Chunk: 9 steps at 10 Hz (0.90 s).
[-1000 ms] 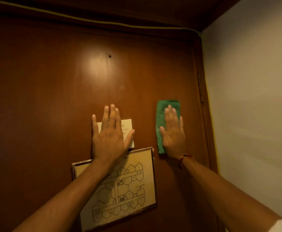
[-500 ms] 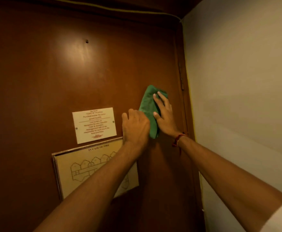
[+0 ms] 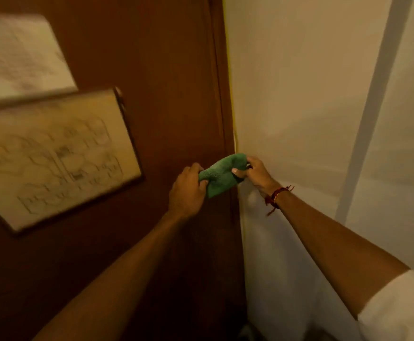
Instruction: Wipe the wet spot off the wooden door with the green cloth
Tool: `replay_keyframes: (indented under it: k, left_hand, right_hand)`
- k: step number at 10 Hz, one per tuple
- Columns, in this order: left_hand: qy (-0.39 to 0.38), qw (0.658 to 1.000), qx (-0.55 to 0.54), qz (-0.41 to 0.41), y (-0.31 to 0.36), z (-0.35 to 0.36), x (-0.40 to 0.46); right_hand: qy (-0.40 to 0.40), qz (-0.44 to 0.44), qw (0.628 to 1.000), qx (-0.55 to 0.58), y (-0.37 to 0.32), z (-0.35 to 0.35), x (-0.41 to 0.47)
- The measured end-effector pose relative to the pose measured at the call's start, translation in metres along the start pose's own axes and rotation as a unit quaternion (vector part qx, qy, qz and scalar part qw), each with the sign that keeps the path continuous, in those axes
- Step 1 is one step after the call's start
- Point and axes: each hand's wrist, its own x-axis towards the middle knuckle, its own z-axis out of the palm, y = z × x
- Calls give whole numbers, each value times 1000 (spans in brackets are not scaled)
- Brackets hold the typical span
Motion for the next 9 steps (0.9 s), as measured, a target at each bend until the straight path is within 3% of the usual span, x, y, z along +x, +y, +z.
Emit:
replay_keyframes:
  k: [1, 2, 3, 5, 6, 7, 8, 9]
  left_hand:
    - [-42, 985, -108, -127, -44, 93, -69]
    - [-125, 945, -159, -258, -87, 208, -153]
    - [-209, 904, -157, -338, -113, 297, -242]
    - [-390, 800, -193, -412, -140, 442, -431]
    - [-442, 768, -180, -428, -145, 483, -493]
    - [-475, 753, -168, -424, -143, 501, -519]
    - [-504, 748, -169, -397, -143, 500, -514]
    - [-491, 777, -176, -352, -132, 470, -472]
  right_hand:
    - [-18, 136, 990, 5, 124, -19, -72]
    - [-21, 290, 957, -7, 269, -35, -160]
    - [33, 394, 919, 4, 379, -45, -254]
    - [138, 559, 817, -27, 542, -64, -465]
    - [172, 611, 772, -5, 580, -61, -533]
    - [177, 627, 758, 41, 597, -60, -559]
    - [202, 635, 745, 19, 586, -69, -557]
    - [179, 612, 770, -15, 550, -77, -520]
